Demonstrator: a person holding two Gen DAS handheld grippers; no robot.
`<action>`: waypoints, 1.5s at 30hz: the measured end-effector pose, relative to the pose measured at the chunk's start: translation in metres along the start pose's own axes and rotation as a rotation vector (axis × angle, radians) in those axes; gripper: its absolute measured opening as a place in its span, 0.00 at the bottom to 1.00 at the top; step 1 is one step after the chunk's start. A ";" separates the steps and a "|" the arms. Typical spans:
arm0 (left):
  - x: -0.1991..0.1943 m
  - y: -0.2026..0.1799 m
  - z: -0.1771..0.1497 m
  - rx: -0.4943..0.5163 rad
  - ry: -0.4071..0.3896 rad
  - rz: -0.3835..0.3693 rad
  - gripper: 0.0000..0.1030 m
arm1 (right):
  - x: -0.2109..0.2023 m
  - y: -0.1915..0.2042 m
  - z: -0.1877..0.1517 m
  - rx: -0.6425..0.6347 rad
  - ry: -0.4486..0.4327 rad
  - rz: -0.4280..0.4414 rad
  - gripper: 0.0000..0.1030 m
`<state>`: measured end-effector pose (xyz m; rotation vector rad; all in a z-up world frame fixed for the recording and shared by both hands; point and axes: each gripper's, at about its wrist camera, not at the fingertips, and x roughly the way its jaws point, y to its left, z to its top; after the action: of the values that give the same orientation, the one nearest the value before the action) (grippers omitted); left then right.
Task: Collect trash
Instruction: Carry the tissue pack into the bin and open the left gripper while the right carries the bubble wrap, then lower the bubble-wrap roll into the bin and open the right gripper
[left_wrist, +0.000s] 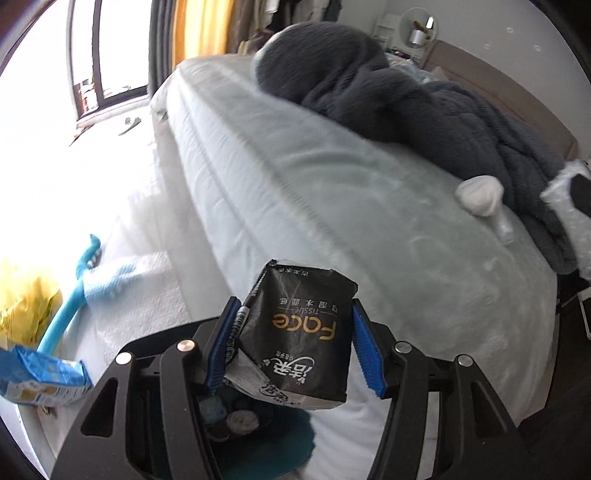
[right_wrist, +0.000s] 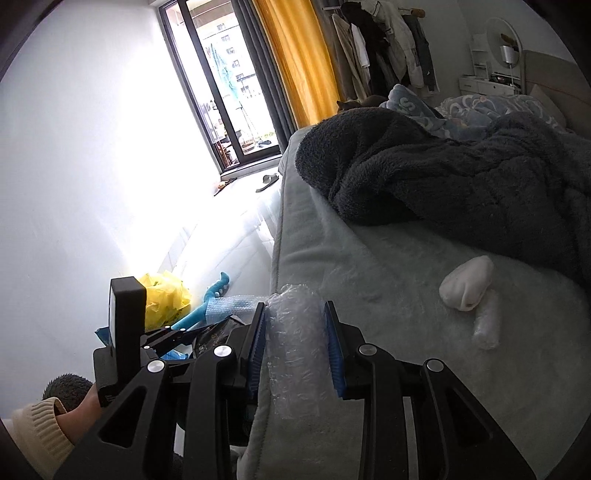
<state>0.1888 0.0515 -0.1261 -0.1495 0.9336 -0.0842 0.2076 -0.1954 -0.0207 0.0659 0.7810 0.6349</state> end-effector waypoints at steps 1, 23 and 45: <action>0.003 0.008 -0.003 -0.017 0.013 0.009 0.59 | 0.003 0.005 0.000 -0.006 0.005 0.004 0.30; 0.038 0.119 -0.058 -0.205 0.265 0.083 0.59 | 0.085 0.115 -0.001 -0.167 0.111 0.131 0.30; 0.030 0.181 -0.093 -0.287 0.374 0.040 0.78 | 0.176 0.158 -0.028 -0.212 0.292 0.096 0.30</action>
<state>0.1332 0.2170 -0.2337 -0.3902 1.3202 0.0624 0.2023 0.0262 -0.1084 -0.1881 0.9913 0.8272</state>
